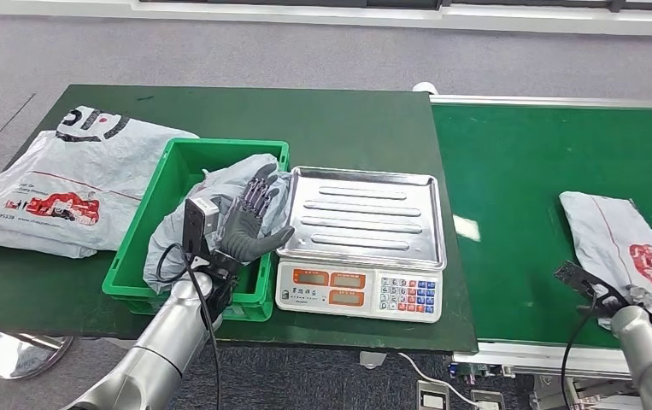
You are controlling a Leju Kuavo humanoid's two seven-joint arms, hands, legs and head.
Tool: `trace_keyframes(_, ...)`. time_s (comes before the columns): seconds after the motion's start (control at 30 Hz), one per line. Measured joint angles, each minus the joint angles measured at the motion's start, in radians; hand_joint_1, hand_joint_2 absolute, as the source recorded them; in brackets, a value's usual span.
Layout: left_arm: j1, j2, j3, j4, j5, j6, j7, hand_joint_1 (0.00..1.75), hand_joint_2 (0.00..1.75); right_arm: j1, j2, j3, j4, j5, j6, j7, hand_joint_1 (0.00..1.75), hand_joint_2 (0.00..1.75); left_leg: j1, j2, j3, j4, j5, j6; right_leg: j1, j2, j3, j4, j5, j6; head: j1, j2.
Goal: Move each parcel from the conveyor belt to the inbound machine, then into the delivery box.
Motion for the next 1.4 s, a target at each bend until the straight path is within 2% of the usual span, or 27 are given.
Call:
trace_keyframes(0.1,-0.002,0.0,0.0,0.006,0.0,0.008,0.0,0.0,1.75,0.009,-0.001,0.0,0.002,0.001,0.014,0.003,0.01,1.75,0.0,0.0,0.0,0.0,0.0,0.0,0.0,0.0,0.0,0.0,0.0,0.0,0.0,0.0)
trace_keyframes(0.23,-0.004,0.0,0.0,0.01,0.0,0.013,0.0,0.0,1.75,0.014,-0.001,0.0,0.002,0.001,0.016,0.001,1.75,1.75,0.0,0.0,0.0,0.0,0.0,0.0,0.0,0.0,0.0,0.0,0.0,0.0,0.0,0.0)
trace_keyframes(0.6,-0.003,-0.001,0.0,0.013,-0.004,0.016,0.0,0.0,1.75,0.05,-0.001,0.0,-0.036,-0.014,0.029,-0.009,1.75,1.75,0.0,0.0,0.0,0.0,0.0,0.0,0.0,0.0,0.0,0.0,0.0,0.0,0.0,0.0)
trace_keyframes(1.13,-0.009,-0.003,0.0,0.03,-0.015,0.016,0.0,0.0,1.75,0.076,0.006,0.0,-0.084,-0.077,0.082,-0.111,1.75,1.75,0.0,0.0,-0.001,0.0,0.0,0.0,0.0,0.0,0.001,0.0,0.0,0.0,0.0,0.0)
trace_keyframes(1.23,-0.011,0.001,0.0,0.028,-0.005,0.024,0.0,0.0,1.75,0.06,0.016,0.0,-0.105,-0.114,0.009,-0.174,1.75,1.75,0.0,0.0,-0.001,0.0,0.0,0.0,0.0,0.0,0.0,0.001,0.0,0.0,0.0,0.0)
trace_keyframes(1.4,0.01,0.014,0.0,-0.01,0.003,0.029,0.003,0.0,1.75,0.065,0.058,-0.001,-0.275,-0.272,-0.237,-0.362,1.75,1.75,0.0,0.0,0.0,0.0,0.0,0.0,0.0,0.0,0.0,0.001,0.0,0.0,0.0,0.0)
